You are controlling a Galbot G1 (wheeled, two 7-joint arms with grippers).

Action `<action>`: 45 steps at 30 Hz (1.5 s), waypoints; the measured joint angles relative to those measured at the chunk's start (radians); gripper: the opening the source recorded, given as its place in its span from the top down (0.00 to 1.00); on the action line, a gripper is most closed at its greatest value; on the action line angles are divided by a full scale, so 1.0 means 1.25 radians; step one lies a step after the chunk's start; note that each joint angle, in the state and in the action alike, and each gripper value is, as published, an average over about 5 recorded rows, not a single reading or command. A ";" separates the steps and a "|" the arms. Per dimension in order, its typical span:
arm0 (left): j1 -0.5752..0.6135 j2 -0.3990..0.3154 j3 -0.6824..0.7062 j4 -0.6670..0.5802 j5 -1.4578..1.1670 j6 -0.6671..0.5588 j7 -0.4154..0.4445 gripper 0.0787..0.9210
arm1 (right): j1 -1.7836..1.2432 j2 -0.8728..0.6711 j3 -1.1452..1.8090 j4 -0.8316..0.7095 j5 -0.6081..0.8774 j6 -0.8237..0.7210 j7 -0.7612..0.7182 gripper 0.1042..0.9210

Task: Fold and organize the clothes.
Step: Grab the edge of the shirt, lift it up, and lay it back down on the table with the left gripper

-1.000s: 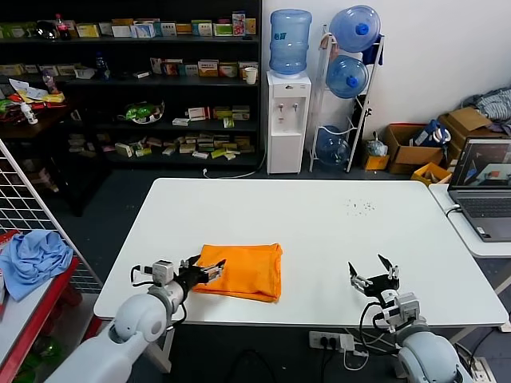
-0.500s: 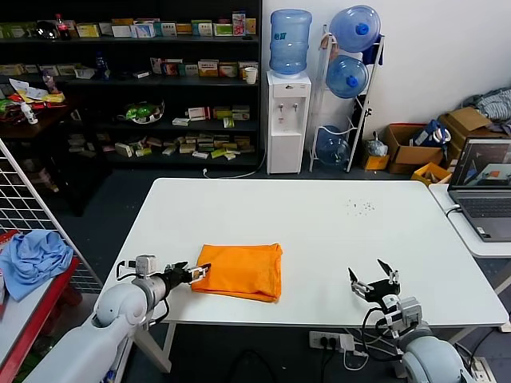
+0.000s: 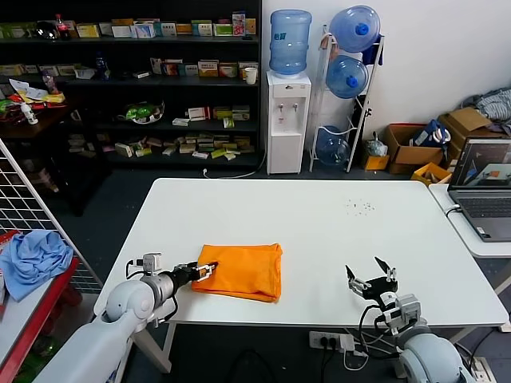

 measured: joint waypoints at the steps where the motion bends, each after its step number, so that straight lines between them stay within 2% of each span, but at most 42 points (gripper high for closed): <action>1: 0.000 -0.001 0.001 0.000 0.000 0.000 0.001 0.37 | -0.001 0.000 0.000 0.002 0.001 -0.001 0.001 0.12; 17: 0.024 -0.006 -0.010 -0.028 -0.013 -0.007 -0.013 0.89 | -0.018 0.006 0.003 0.032 0.007 -0.010 0.013 0.12; 28: 0.062 0.059 -0.050 -0.064 -0.026 -0.006 -0.049 0.91 | -0.016 0.014 -0.005 0.048 0.010 -0.014 0.026 0.12; 45: 0.076 0.266 -0.125 -0.025 0.123 -0.032 -0.092 0.91 | 0.016 0.017 -0.054 0.062 -0.014 -0.018 0.039 0.12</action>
